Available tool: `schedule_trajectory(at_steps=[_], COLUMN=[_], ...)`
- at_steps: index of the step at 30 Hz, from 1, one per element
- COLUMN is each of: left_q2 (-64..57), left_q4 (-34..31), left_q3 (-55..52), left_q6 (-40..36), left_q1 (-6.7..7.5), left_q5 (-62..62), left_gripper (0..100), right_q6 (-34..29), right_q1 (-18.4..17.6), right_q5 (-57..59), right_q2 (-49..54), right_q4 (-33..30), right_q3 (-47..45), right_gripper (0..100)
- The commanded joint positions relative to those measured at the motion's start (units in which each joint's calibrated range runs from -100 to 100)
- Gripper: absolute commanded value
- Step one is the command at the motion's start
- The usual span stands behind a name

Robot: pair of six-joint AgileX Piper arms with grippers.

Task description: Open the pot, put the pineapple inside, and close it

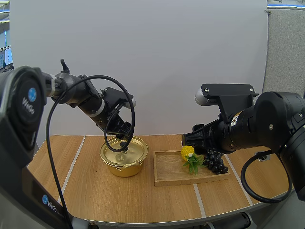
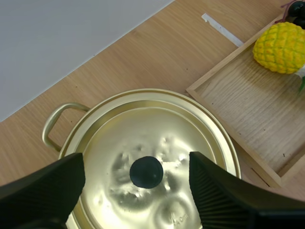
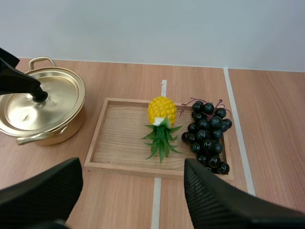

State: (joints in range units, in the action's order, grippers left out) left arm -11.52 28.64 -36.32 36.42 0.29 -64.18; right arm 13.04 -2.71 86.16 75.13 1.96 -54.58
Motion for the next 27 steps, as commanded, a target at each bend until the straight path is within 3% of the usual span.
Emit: schedule_trajectory(at_steps=[1, 27], left_q2=[7.16, 15.18], left_q4=[1.6, 2.98], left_q3=[2.71, 3.89], left_q6=[1.19, 2.45], left_q1=[0.17, 0.17], left_q5=[0.74, -0.14], left_gripper=[100, 100], right_q6=[0.73, 0.73], right_q1=[0.18, 0.18], right_q5=[-0.08, -0.08], right_q2=[-0.06, -0.06], right_q4=[-1.26, -1.39], right_q3=[0.36, 0.36], right_gripper=[100, 100])
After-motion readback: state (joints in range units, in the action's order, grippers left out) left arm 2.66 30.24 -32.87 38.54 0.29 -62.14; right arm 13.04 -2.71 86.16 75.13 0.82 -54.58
